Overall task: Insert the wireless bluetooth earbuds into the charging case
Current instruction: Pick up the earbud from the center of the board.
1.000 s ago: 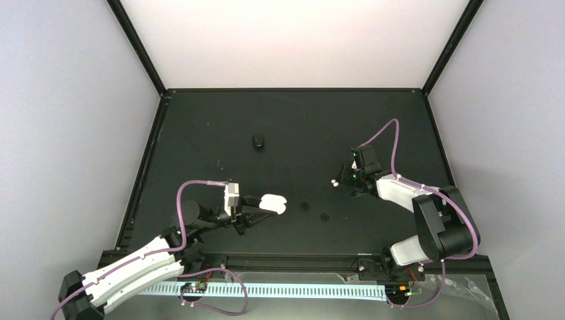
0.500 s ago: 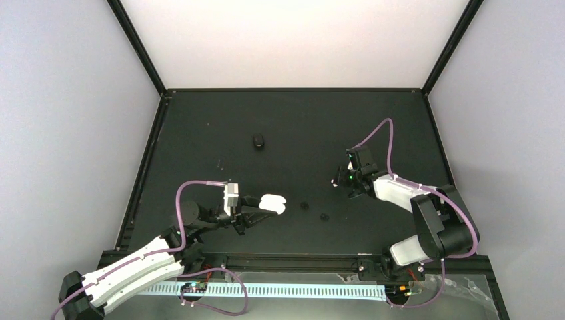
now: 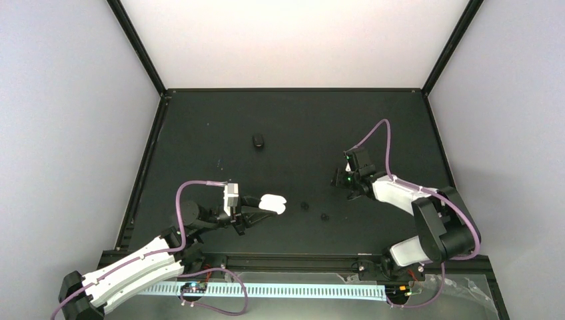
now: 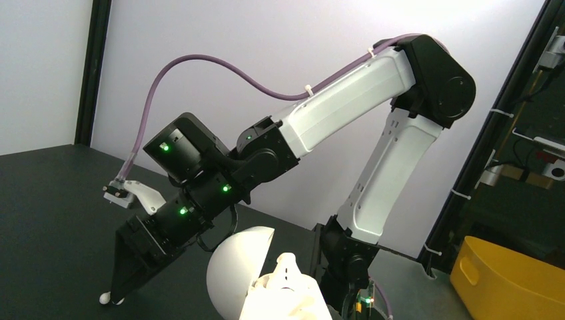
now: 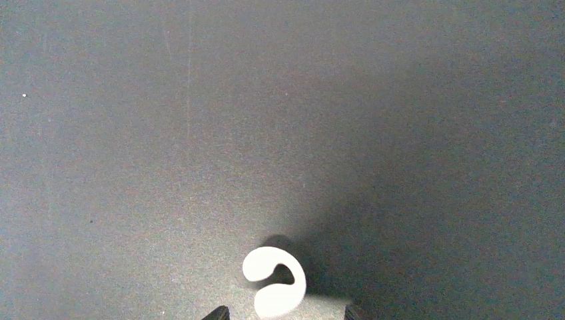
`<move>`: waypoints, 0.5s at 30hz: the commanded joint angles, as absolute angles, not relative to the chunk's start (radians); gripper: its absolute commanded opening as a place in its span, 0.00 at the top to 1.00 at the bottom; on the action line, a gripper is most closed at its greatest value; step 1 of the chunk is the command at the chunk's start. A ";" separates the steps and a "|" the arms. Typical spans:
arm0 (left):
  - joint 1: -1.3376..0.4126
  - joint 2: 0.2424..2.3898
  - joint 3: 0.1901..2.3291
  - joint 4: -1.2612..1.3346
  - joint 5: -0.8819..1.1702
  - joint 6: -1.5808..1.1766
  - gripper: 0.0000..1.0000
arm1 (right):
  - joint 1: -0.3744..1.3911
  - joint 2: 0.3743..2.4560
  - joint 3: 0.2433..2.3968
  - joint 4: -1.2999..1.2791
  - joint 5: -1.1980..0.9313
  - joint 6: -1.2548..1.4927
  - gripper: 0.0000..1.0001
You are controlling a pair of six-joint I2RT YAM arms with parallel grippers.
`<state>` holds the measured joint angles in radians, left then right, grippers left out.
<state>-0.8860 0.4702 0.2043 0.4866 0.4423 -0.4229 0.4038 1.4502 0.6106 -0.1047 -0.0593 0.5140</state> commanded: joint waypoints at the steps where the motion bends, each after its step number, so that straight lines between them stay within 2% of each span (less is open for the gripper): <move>1: -0.893 0.451 0.199 0.507 0.451 -0.420 0.98 | 0.407 1.389 0.639 -0.158 0.013 0.523 0.55; 15: -0.893 0.435 0.199 0.488 0.449 -0.410 0.98 | 0.394 1.470 0.708 -0.225 0.083 0.448 0.55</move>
<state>-0.8860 0.4503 0.1982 0.4847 0.4423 -0.4225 0.3969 1.4433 0.7082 -0.2008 0.0509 0.4747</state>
